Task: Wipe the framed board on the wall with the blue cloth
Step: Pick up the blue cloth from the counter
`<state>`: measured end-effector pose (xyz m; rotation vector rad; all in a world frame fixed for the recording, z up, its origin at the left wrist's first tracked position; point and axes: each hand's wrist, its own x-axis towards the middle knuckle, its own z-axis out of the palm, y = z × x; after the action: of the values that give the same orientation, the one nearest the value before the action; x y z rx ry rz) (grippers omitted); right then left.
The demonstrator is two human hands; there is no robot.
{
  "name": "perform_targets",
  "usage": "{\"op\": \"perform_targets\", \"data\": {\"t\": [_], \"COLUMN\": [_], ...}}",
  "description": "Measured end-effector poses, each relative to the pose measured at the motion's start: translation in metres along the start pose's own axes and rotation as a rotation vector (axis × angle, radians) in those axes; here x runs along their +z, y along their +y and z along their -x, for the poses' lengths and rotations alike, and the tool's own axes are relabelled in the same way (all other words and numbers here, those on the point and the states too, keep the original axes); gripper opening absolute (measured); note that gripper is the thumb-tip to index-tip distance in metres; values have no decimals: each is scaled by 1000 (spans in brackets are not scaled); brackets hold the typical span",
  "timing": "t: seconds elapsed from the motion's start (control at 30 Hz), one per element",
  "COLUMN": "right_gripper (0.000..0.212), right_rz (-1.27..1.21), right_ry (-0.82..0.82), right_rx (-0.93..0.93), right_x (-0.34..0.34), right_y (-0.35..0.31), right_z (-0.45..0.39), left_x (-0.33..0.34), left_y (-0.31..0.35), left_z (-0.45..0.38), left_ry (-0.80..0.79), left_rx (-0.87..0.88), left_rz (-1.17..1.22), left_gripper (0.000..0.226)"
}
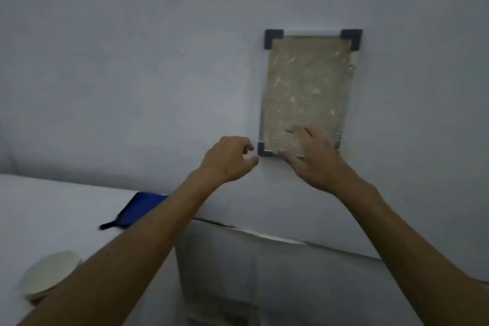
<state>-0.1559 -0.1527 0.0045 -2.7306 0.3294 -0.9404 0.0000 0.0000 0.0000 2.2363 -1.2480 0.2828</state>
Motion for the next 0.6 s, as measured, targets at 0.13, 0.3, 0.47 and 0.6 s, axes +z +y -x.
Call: {"op": "perform_targets", "data": {"t": [0.13,0.3,0.47,0.6], "right_gripper": [50,44,39,37], "right_rz": [-91,-188,-263,-295], "right_ry": [-75,-145,-206,-255], "right_rx": [-18,-61,-68,-40], "right_x": [43,94,133,153], "right_y": [-11,-21,-32,-36], "right_z": [8,11,12,11], "left_x": [13,32,47,47], "left_y": [-54,-125,-173,-182], "left_z": [29,65,93,98], "left_ry": [-70,-90,-113,-17], "left_rx": [-289,-551,-619,-512], "left_rz": [-68,-187,-307,-402], "left_gripper": [39,18,31,18]}}
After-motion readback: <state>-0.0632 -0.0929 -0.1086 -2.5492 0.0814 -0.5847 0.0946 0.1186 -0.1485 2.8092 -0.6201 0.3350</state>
